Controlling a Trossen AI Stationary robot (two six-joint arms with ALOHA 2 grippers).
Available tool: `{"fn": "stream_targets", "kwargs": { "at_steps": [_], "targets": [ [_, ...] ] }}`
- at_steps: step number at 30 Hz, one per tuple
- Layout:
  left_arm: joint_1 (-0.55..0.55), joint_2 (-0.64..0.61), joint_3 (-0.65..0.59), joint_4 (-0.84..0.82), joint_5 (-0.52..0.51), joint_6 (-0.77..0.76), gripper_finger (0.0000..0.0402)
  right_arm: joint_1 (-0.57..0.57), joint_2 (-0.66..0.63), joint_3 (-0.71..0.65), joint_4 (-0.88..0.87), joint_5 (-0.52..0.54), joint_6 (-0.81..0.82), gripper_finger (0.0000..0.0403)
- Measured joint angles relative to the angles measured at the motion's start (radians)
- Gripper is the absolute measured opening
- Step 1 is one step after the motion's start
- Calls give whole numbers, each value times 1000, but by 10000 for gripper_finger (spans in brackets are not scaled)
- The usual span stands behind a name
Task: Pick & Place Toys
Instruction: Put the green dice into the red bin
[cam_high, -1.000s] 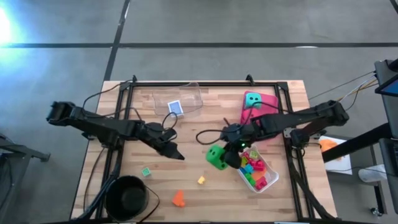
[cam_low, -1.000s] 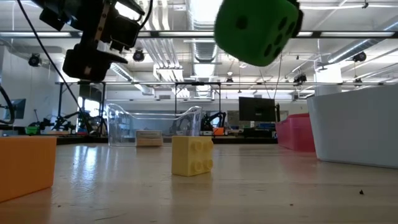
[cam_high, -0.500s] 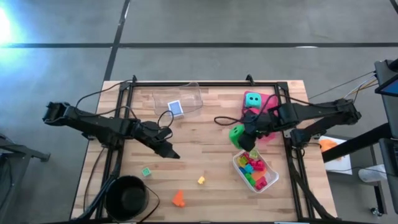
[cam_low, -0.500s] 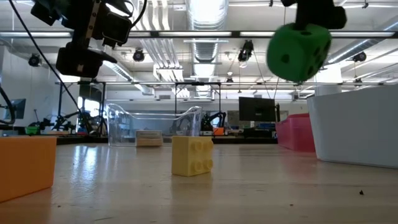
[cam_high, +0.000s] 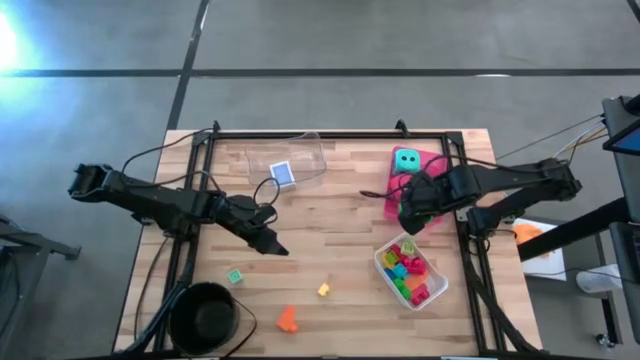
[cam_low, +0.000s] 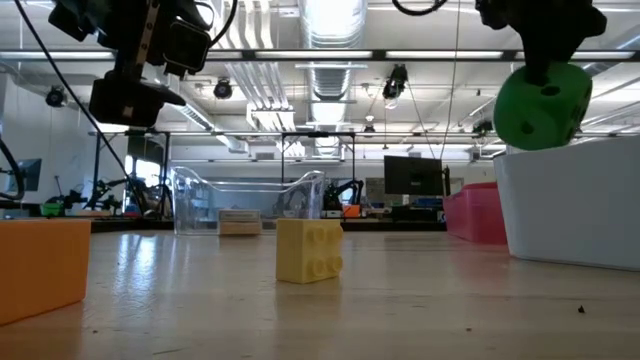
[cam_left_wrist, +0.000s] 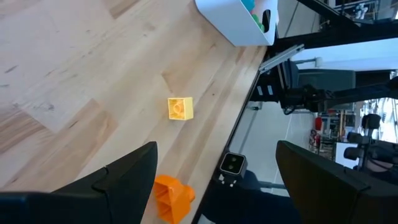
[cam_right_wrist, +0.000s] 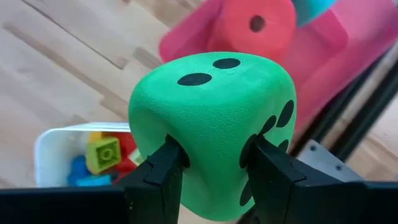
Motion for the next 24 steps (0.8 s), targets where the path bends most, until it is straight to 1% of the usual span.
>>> {"fn": "stream_targets", "kwargs": {
  "at_steps": [5,10,24],
  "targets": [
    [0,0,0,-2,0,3,328,0,10,0,-58,8,7,133],
    [0,0,0,-2,0,3,328,-11,14,-11,-57,20,4,131],
    [0,0,0,-2,4,-5,328,-156,11,-133,-56,8,-30,125]
  ]
}}
